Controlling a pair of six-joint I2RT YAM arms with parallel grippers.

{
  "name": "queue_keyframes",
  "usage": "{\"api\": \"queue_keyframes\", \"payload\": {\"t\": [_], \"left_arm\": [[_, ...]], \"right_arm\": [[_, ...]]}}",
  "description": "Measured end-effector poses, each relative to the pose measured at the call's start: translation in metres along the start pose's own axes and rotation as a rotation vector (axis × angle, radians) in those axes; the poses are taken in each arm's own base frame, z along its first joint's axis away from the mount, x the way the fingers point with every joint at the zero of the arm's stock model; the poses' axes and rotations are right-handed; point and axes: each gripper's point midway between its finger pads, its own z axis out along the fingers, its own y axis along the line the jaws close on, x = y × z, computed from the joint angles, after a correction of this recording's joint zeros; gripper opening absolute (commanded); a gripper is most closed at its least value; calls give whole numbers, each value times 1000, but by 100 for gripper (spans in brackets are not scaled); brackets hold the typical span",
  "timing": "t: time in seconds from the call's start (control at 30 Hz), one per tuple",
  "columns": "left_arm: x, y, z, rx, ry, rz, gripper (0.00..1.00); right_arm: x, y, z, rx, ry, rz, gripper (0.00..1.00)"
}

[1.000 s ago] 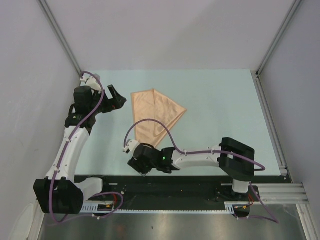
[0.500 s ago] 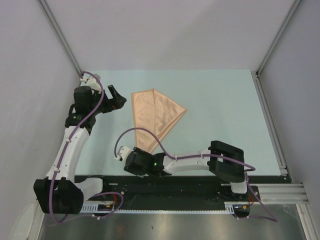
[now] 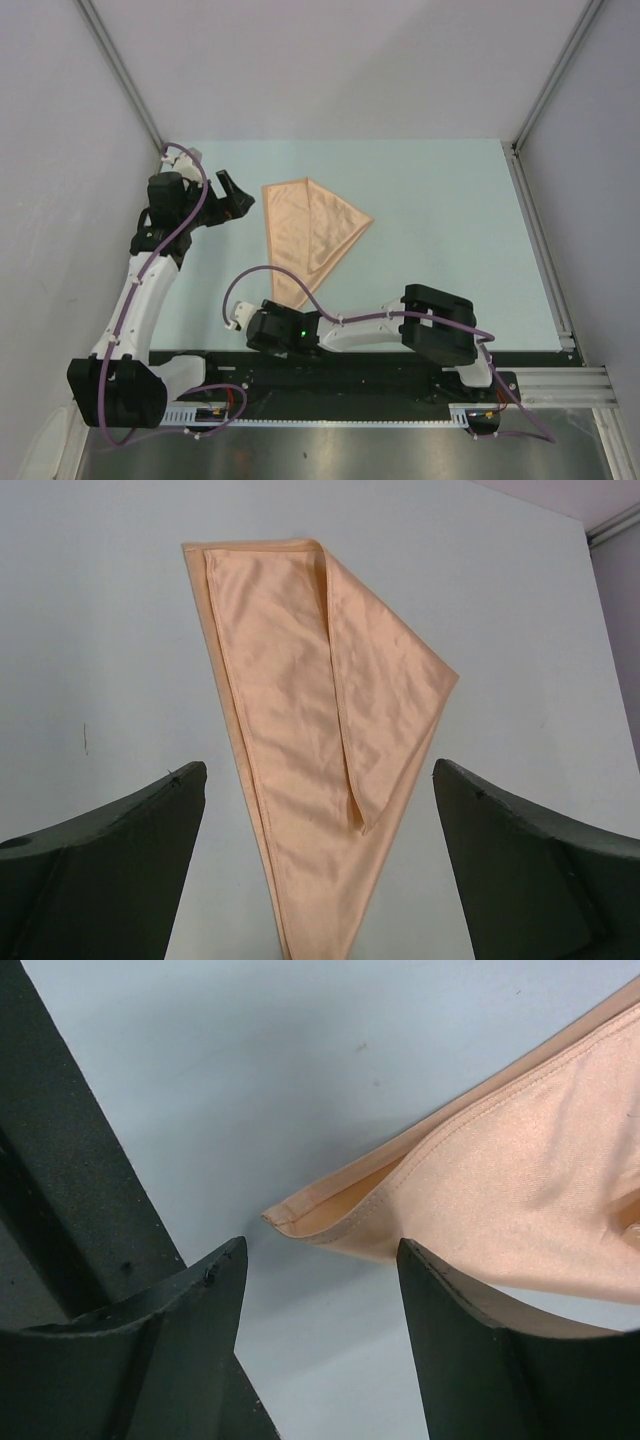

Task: Fold the napkin, place the utensils inside, and roll it up
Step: Fold the napkin

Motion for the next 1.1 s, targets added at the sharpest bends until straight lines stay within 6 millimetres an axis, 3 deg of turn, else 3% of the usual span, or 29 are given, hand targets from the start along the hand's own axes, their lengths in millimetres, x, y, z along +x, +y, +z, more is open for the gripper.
{"api": "queue_keyframes", "payload": {"t": [0.83,1.1], "left_arm": [[-2,-3,0,13,-8,-4,100],[-1,-2,1,14,-5,-5,100]], "right_arm": [[-9,-3,11,-11,-42,8,61],[-9,-6,19,-29,-51,27,35]]}}
